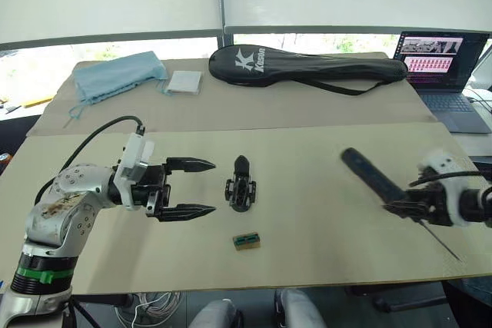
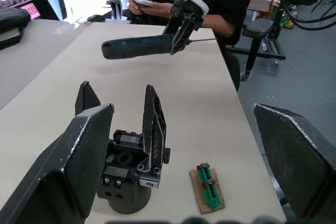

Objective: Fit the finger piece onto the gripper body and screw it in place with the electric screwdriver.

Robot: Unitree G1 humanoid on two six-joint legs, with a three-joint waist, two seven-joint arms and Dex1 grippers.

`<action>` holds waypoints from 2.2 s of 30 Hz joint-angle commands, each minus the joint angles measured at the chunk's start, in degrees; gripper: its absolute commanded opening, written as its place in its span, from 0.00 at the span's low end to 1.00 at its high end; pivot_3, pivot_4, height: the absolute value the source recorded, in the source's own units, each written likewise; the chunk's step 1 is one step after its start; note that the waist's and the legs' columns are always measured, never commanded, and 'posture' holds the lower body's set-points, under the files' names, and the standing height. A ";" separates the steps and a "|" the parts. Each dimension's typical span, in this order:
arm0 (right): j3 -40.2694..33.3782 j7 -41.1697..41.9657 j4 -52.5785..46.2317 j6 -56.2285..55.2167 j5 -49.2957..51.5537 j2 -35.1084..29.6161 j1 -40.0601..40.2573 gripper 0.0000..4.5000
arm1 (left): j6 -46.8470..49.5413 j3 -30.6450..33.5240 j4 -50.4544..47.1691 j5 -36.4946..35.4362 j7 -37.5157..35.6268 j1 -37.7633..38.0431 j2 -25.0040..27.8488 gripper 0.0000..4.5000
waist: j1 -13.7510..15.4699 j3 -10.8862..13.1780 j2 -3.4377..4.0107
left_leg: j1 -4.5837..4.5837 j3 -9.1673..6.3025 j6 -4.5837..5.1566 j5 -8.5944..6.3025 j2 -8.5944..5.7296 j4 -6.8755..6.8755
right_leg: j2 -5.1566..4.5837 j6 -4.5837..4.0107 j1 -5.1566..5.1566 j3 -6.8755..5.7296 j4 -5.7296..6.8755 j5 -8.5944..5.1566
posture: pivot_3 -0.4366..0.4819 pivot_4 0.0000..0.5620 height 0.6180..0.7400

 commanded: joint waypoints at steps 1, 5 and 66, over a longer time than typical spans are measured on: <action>0.43 -4.80 -10.74 5.55 2.57 2.02 -1.96 0.43 | -2.70 2.17 0.07 1.10 -0.86 2.31 1.11 1.00 | 0.41 0.01 -0.04 | -0.02 0.00 0.03 0.00 0.00 0.01 | 0.00 0.01 0.00 -0.01 -0.03 0.00 | 0.48 0.27 1.00; 5.51 -8.45 -14.29 5.62 1.05 4.74 -1.15 0.43 | -3.69 2.32 0.96 2.23 0.34 3.08 1.13 1.00 | 1.37 0.04 -0.16 | -0.20 -0.07 0.08 -0.02 -0.02 0.24 | -0.05 0.05 0.01 -0.23 -0.10 0.03 | 0.48 0.27 1.00; 59.35 1.19 1.38 23.59 -6.32 3.95 -49.15 0.99 | -6.28 -5.02 -3.94 4.77 2.55 5.43 -2.88 1.00 | 0.17 0.07 -0.23 | -0.66 -0.21 0.19 0.03 -0.03 0.51 | -0.08 -0.06 -0.33 -0.60 -0.08 0.15 | 0.48 0.27 1.00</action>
